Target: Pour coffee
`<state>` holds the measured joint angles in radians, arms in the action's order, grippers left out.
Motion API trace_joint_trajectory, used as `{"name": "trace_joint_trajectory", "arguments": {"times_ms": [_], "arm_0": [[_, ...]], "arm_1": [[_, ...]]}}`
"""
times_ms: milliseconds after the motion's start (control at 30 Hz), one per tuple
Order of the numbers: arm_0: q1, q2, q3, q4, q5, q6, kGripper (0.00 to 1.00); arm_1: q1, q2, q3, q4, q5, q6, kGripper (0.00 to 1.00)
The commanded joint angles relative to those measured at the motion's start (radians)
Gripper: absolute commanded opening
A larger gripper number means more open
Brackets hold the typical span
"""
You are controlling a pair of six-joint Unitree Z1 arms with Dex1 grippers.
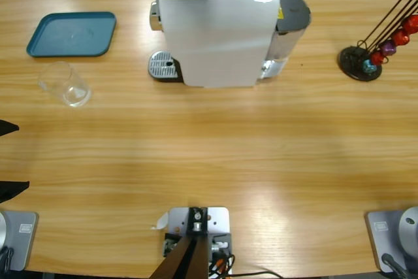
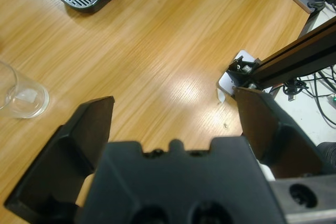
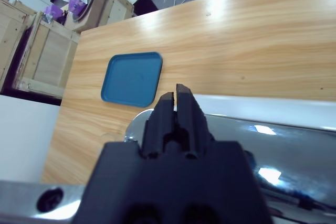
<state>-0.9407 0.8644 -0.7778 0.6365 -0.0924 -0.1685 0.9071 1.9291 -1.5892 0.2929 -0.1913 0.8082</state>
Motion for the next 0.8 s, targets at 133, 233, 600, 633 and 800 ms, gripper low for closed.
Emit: {"name": "trace_joint_trajectory", "arguments": {"times_ms": [133,233,600,633,800], "arm_0": [[-0.006,0.042,0.012,0.008,0.000,-0.013,0.996],[-0.007,0.042,0.011,0.005,0.001,-0.013,0.996],[0.002,0.031,0.017,-0.050,0.132,-0.013,1.000],[0.008,0.031,0.017,-0.056,0.141,-0.013,1.000],[0.066,0.029,0.047,-0.058,0.189,-0.009,1.000]], "arm_1": [[0.041,0.240,0.198,0.037,0.049,0.074,0.000],[0.039,0.215,0.196,0.035,0.035,0.023,0.000],[0.015,-0.175,-0.176,0.158,0.047,-0.618,1.000],[0.015,-0.202,-0.182,0.159,0.051,-0.632,1.000],[0.015,-0.330,-0.086,0.271,0.049,-0.658,1.000]]}}
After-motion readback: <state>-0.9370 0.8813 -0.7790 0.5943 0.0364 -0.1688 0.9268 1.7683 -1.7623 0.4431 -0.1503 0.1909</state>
